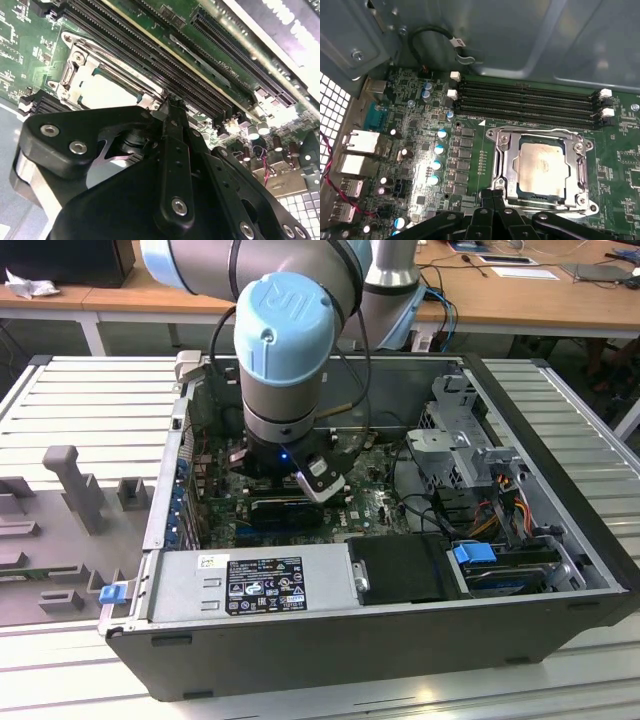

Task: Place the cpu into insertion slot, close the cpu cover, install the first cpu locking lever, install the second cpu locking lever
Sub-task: 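Install the second cpu locking lever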

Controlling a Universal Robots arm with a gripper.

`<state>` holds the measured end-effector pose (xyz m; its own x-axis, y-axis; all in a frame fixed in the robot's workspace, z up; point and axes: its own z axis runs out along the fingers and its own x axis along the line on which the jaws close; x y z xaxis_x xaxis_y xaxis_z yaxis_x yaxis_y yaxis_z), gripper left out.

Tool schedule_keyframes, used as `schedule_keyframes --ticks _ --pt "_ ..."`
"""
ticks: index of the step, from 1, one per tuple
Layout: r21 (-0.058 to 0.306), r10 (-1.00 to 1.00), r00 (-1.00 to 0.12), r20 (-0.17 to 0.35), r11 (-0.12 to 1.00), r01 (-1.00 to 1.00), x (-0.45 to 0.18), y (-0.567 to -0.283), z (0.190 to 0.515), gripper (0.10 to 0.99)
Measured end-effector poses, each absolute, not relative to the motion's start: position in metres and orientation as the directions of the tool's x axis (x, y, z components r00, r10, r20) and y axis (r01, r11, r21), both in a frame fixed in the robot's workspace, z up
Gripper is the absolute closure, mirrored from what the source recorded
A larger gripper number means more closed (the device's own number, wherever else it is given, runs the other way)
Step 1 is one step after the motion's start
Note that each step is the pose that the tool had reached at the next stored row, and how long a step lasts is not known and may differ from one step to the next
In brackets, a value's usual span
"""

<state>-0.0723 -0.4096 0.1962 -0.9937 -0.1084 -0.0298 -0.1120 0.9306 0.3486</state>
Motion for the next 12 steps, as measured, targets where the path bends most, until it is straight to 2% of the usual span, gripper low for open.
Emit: schedule_keyframes --ticks 8,12 --pt "0.374 -0.111 -0.993 -0.034 0.92 -0.116 -0.076 -0.41 0.192 0.98" --pt "0.375 -0.112 -0.993 -0.034 0.92 -0.116 -0.076 -0.41 0.205 0.98"
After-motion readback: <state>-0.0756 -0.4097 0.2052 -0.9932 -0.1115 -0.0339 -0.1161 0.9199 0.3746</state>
